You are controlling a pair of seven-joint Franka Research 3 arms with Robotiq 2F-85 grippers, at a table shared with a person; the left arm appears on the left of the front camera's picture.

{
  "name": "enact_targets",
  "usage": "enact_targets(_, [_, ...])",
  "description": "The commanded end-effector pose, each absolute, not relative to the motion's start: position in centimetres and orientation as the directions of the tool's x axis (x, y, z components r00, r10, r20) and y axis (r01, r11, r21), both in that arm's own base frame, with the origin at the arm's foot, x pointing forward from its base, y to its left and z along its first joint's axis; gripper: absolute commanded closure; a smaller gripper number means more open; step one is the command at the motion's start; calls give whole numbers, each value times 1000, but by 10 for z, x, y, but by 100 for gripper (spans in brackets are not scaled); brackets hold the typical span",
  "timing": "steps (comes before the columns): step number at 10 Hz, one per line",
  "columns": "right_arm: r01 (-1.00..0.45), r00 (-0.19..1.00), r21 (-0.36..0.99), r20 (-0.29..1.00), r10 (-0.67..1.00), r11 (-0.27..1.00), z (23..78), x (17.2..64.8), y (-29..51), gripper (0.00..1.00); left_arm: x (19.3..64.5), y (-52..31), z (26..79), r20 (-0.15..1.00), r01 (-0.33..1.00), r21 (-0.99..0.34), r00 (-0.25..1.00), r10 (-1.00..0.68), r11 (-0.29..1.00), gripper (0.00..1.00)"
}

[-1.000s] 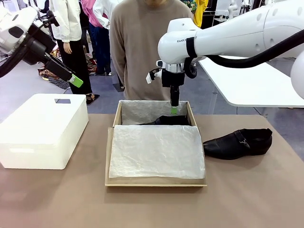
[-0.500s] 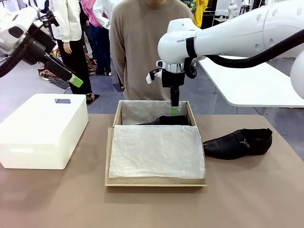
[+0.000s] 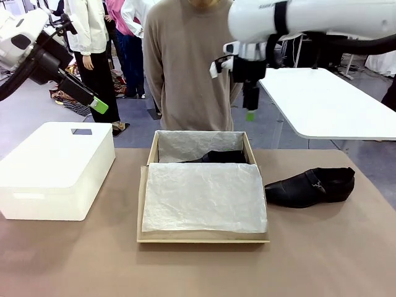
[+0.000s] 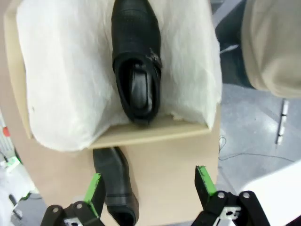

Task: Pack the shoes into the box.
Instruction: Place the other shoe of the Shoes into the Shoes Box.

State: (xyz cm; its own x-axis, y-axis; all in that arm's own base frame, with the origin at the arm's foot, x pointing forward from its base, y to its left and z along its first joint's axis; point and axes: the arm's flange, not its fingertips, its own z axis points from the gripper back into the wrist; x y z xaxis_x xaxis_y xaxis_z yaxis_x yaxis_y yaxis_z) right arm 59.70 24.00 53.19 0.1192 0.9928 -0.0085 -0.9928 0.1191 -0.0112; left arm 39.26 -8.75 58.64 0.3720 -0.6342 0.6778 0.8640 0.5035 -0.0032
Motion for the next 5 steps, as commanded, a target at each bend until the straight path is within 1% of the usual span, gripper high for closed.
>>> enact_targets(1, [-995, 93, -45, -1, 996, 93, 531, 569, 199, 0, 393, -88, 586, 694, 860, -11, 373, -615, 509, 0])
enact_targets(2, [-995, 82, -50, -22, 996, 81, 535, 563, 179, 0, 393, -88, 586, 694, 860, -11, 373, -615, 509, 0])
enact_targets(3, [-994, 96, -62, -23, 995, 94, 537, 558, 156, 0, 393, -88, 586, 694, 860, -11, 373, -615, 509, 0])
enact_targets(5, [-994, 40, -104, -12, 999, 38, 531, 554, 119, 0, 393, -88, 586, 694, 860, -11, 373, -615, 509, 0])
